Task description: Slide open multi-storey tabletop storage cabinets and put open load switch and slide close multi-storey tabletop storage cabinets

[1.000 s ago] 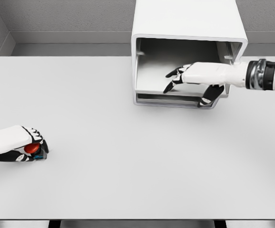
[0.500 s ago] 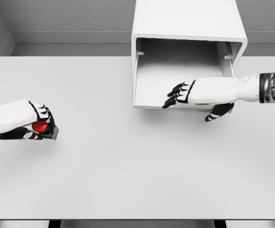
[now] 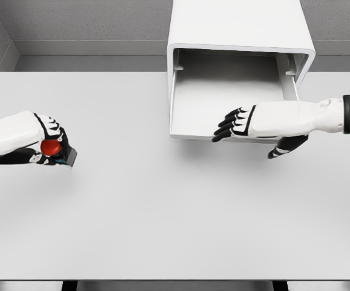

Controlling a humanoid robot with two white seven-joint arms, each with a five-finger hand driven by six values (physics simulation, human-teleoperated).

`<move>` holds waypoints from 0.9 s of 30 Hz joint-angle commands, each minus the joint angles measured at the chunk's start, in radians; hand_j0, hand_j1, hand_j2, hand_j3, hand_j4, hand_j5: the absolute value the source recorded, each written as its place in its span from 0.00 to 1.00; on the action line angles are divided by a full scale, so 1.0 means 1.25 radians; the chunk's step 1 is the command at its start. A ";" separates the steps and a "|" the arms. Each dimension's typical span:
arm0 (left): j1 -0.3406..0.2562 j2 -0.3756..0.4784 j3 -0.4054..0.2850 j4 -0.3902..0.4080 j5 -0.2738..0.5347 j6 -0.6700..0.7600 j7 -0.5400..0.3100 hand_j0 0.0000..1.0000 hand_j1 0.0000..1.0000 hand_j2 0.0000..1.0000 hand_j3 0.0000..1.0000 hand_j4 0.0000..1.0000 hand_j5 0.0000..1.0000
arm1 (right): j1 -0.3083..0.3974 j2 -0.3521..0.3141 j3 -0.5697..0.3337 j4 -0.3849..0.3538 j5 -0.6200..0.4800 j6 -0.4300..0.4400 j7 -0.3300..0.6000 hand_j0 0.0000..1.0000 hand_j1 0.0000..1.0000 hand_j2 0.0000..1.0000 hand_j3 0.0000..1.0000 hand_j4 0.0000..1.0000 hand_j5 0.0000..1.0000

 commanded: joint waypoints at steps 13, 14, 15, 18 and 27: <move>-0.038 -0.045 -0.004 0.000 0.008 0.002 -0.003 0.38 0.38 0.38 0.38 0.38 0.38 | 0.010 -0.001 0.021 0.002 -0.061 0.172 0.000 1.00 1.00 1.00 1.00 1.00 1.00; -0.043 -0.048 -0.005 0.000 0.008 0.002 -0.004 0.38 0.38 0.38 0.38 0.38 0.38 | 0.010 -0.001 0.022 0.000 -0.061 0.172 0.000 1.00 1.00 1.00 1.00 1.00 1.00; -0.045 -0.050 -0.005 0.000 0.008 0.002 -0.005 0.38 0.38 0.38 0.38 0.38 0.38 | 0.010 -0.001 0.022 -0.004 -0.060 0.169 0.000 1.00 1.00 1.00 1.00 1.00 1.00; -0.053 -0.061 -0.006 0.000 0.008 0.002 -0.005 0.38 0.38 0.38 0.38 0.38 0.38 | 0.010 -0.001 0.032 -0.008 -0.059 0.161 0.000 1.00 1.00 1.00 1.00 1.00 1.00; -0.077 -0.110 -0.007 0.000 0.007 0.002 -0.007 0.38 0.38 0.38 0.38 0.38 0.38 | 0.010 -0.010 0.033 -0.009 -0.057 0.088 0.000 1.00 1.00 1.00 1.00 1.00 1.00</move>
